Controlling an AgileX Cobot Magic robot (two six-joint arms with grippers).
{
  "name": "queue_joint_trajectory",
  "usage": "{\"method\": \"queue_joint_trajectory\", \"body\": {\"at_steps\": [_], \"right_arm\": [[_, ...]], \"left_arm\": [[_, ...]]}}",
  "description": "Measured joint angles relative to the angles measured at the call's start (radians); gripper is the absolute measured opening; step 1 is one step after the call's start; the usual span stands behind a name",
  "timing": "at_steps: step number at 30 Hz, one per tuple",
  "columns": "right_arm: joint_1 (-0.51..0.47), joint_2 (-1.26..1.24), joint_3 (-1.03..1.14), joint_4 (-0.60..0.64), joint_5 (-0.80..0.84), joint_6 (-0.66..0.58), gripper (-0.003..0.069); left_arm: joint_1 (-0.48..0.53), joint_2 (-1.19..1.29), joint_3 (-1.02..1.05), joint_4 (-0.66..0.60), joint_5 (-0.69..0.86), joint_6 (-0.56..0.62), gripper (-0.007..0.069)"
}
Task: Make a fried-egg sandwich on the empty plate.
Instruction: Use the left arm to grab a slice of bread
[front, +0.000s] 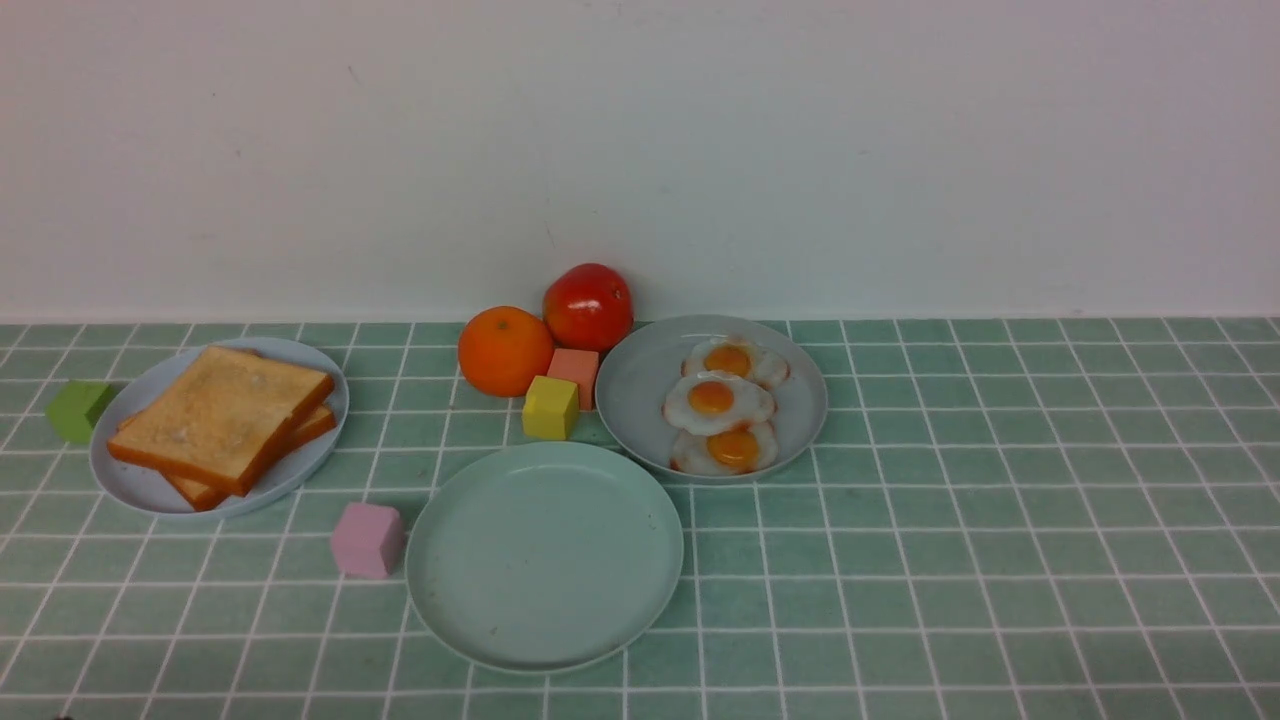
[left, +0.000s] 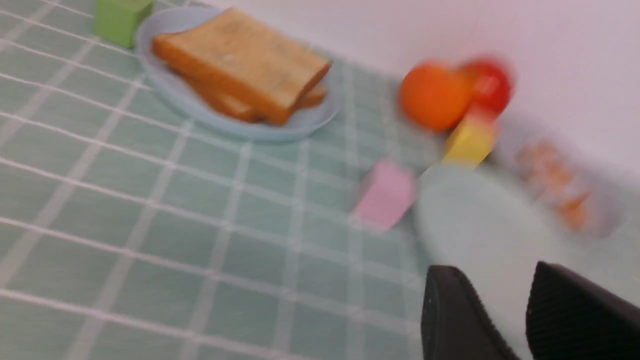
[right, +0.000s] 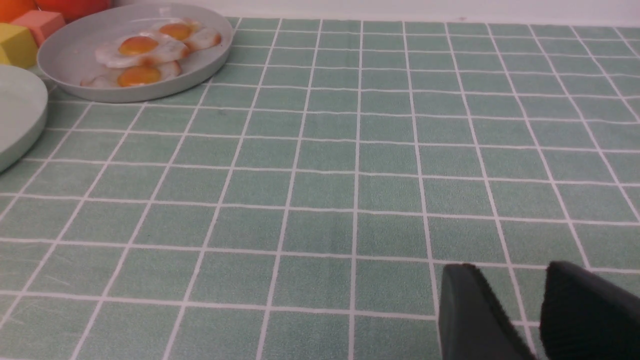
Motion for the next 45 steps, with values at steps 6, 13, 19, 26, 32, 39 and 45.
{"method": "queue_joint_trajectory", "body": {"at_steps": [6,13,19,26,32,39,45], "right_arm": [[0.000,0.000,0.000,0.000,0.000,0.000,0.0239],[0.000,0.000,0.000,0.000,0.000,0.000,0.0239],[0.000,0.000,0.000,0.000,0.000,0.000,0.0239],[0.000,0.000,0.001,0.011,-0.025,0.002,0.0239],[0.000,0.000,0.009,0.278,-0.195,0.122,0.0239],[0.000,0.011,-0.072,0.439,-0.166,0.129,0.0239],[0.009,0.263,-0.496,0.421,0.299,-0.093,0.0161]], "left_arm": [[0.000,0.000,0.000,-0.314,-0.176,-0.123,0.0238],[0.000,0.062,-0.160,-0.309,-0.048,0.018,0.0113],[0.000,0.385,-0.444,-0.236,0.228,0.284,-0.0013],[-0.112,0.791,-0.752,-0.080,0.493,0.363,-0.0013],[-0.120,1.090,-0.902,0.095,0.542,0.243,-0.0013],[-0.026,1.336,-0.963,0.182,0.451,0.232,-0.0013],[-0.010,1.519,-0.976,0.322,0.236,0.232,-0.0013]]}}
